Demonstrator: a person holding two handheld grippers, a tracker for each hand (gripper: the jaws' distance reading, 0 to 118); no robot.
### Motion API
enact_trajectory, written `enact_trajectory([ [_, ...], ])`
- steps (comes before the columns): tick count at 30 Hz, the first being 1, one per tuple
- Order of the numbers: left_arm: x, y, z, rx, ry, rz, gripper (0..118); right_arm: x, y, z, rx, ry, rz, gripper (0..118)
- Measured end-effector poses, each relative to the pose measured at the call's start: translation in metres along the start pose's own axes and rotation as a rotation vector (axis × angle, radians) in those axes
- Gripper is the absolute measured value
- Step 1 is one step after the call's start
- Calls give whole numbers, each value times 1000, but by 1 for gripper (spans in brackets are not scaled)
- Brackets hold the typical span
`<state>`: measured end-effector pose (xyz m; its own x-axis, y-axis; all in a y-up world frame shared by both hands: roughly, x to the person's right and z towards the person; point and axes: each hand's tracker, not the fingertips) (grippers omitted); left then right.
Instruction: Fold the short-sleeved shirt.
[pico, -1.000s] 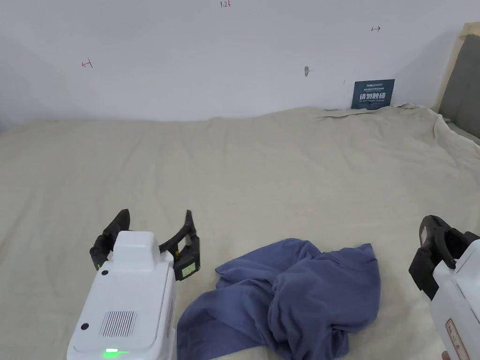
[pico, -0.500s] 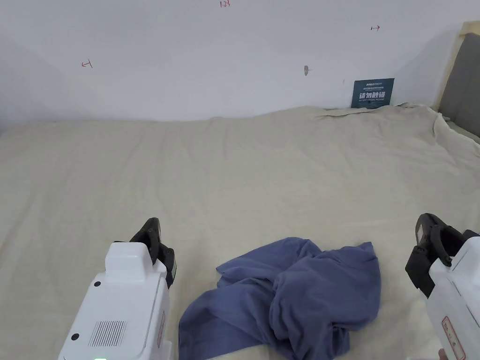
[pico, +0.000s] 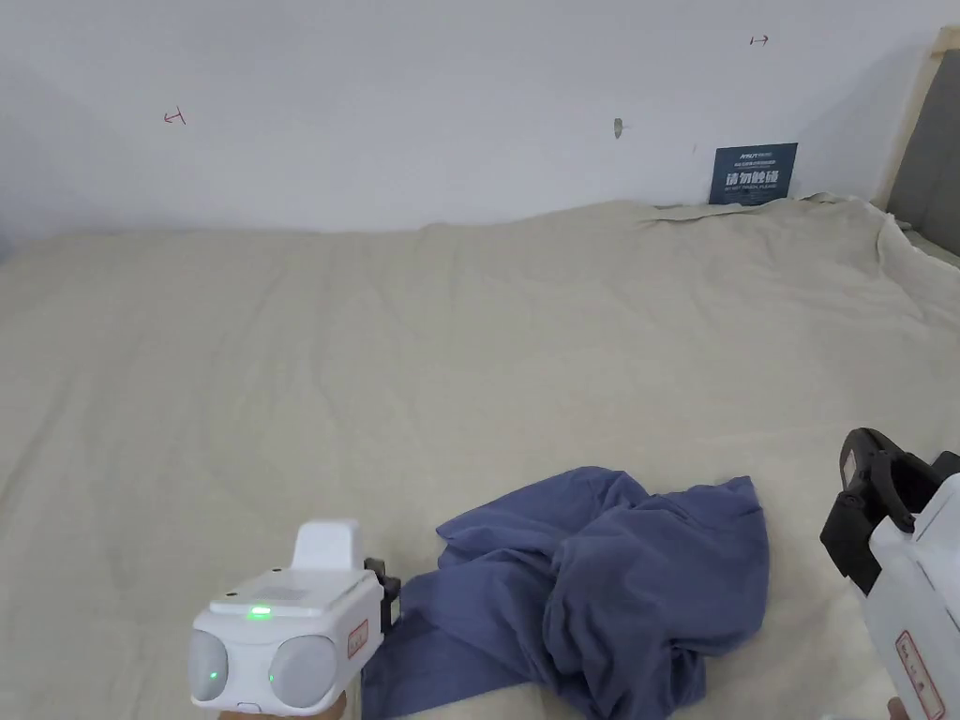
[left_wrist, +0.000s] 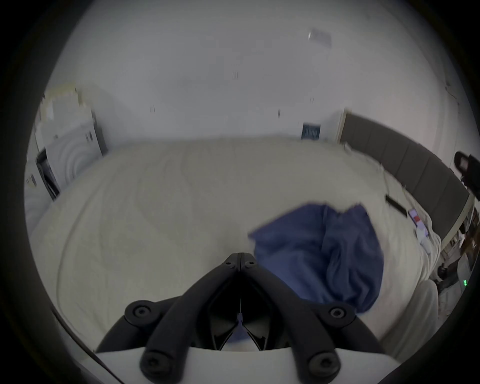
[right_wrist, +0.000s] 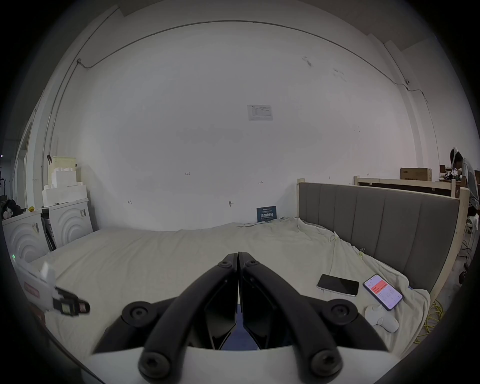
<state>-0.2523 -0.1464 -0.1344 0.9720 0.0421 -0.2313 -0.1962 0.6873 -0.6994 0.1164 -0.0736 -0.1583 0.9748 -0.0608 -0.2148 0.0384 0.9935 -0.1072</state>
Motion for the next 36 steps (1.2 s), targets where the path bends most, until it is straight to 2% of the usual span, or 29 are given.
enact_trajectory([
  [3, -4, -18, -20, -109, -21, 56, 2, 1, -3, -2, -12, 0, 0, 0],
  [4, -6, -22, -26, -154, -24, 72, 6, 1, -4, -2, -17, 0, 2, 0],
  [6, -9, -30, -37, -212, -17, 96, 23, 2, -6, -3, -23, 1, 4, 0],
  [8, -11, -39, -43, -254, -19, 100, 32, 2, -7, -4, -29, 1, 1, 0],
  [9, -12, -43, -47, -253, -16, 104, 41, 2, -7, -4, -31, 1, -1, 0],
  [10, -13, -46, -49, -265, -8, 108, 62, 2, -8, -5, -34, 0, -3, 0],
  [11, -15, -49, -51, -272, 0, 115, 72, 2, -9, -5, -36, 0, -3, 0],
  [13, -16, -52, -59, -269, 45, 106, 79, 2, -10, -6, -41, 2, -6, 0],
  [15, -16, -54, -66, -310, 58, 101, 79, 1, -11, -7, -45, 3, -8, 0],
  [18, -12, -56, -69, -327, 49, 97, 77, 0, -12, -7, -49, 7, -6, 0],
  [20, -7, -55, -70, -341, 68, 49, 72, 0, -13, -8, -52, 9, -4, 0],
  [21, -4, -55, -68, -333, 63, 33, 62, 1, -13, -8, -53, 9, -5, 0],
  [22, -2, -53, -65, -317, 61, 12, 40, 1, -13, -8, -55, 10, -7, 0],
  [23, -1, -52, -62, -309, 53, 7, 23, 1, -13, -8, -55, 9, -10, 0],
  [25, -1, -50, -60, -299, -15, 27, 5, 2, -12, -8, -54, 10, -15, 0],
  [27, 0, -47, -59, -302, -32, 25, 2, 3, -12, -8, -56, 8, -15, 0],
  [31, -4, -36, -39, -195, -91, 49, 0, 8, -14, -20, -78, 11, -34, 0],
  [34, -11, -23, -21, -129, -125, 106, 0, 15, -17, -50, -169, 4, -61, 0],
  [36, -16, -13, -9, -84, -133, 126, 0, 18, -19, -82, -264, 14, -44, 0],
])
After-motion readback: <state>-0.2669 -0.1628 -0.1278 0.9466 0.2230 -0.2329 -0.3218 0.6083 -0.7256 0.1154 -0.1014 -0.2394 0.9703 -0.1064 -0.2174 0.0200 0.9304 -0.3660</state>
